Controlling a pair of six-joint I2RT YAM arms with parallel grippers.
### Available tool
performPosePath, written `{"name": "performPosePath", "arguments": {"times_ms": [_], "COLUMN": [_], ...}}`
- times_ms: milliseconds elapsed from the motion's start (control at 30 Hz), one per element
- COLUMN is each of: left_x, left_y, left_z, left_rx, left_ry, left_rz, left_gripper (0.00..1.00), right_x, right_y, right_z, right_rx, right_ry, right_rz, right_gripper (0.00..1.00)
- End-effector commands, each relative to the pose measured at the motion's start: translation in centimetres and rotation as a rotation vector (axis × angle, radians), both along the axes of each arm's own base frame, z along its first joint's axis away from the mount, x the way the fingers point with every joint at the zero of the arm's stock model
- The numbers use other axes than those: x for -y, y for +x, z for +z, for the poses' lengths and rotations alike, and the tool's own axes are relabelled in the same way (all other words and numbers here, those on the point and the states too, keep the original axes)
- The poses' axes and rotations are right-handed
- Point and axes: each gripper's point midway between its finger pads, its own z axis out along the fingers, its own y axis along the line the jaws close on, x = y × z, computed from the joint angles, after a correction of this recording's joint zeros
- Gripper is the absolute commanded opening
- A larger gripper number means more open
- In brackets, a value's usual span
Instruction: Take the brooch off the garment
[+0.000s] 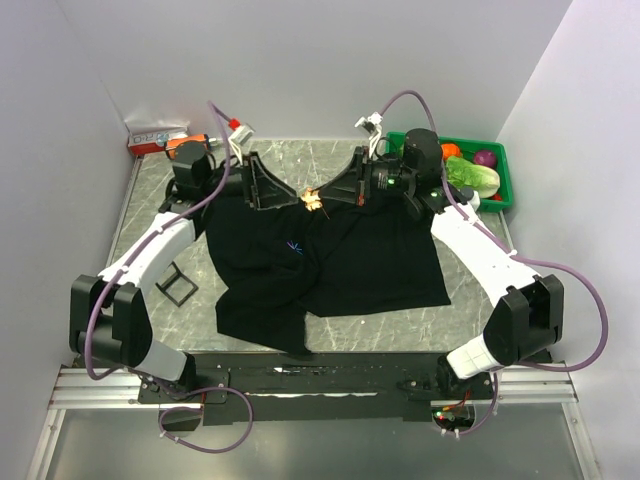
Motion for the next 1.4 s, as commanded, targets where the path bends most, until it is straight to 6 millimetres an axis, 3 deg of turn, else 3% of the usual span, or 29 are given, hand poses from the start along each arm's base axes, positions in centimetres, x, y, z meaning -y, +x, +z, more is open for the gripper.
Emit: {"name": "performPosePath", "arguments": {"times_ms": [0, 400, 767, 967, 1133, 1333, 1367], "left_x": [1.3, 1.6, 2.1, 2.2, 2.3, 2.2, 2.1], "left_y": [-2.6, -2.4, -2.2, -2.3, -2.5, -2.9, -3.1], "left_z": [1.9, 1.8, 2.1, 2.0, 1.9, 1.5, 1.5], "left_rx": [0.108, 0.105, 0.107, 0.107, 0.113, 0.106, 0.109], "left_ry": [-0.003, -0.002, -0.010, -0.012, -0.010, -0.004, -0.003], "left_rz": [-0.141, -0.151, -0.171, -0.185, -0.194, -0.204, -0.206], "left_gripper": [0.57, 0.43, 0.41, 0.28, 0.01, 0.01, 0.01], "right_x": [0.4, 0.1, -0.4, -0.5, -0.7, -0.7, -0.7], "right_y": [-1.0, -1.5, -1.9, -2.0, -1.8, -1.6, -1.5], "right_z": [2.3, 2.2, 2.0, 1.7, 1.4, 0.8, 0.6], "right_rx": [0.089, 0.104, 0.115, 0.114, 0.106, 0.092, 0.086], "right_ry": [0.033, 0.032, 0.029, 0.025, 0.022, 0.008, 0.005], "right_rz": [0.001, 0.011, 0.036, 0.041, 0.041, 0.034, 0.033], "right_gripper": [0.00, 0.00, 0.00, 0.00, 0.00, 0.05, 0.14]}}
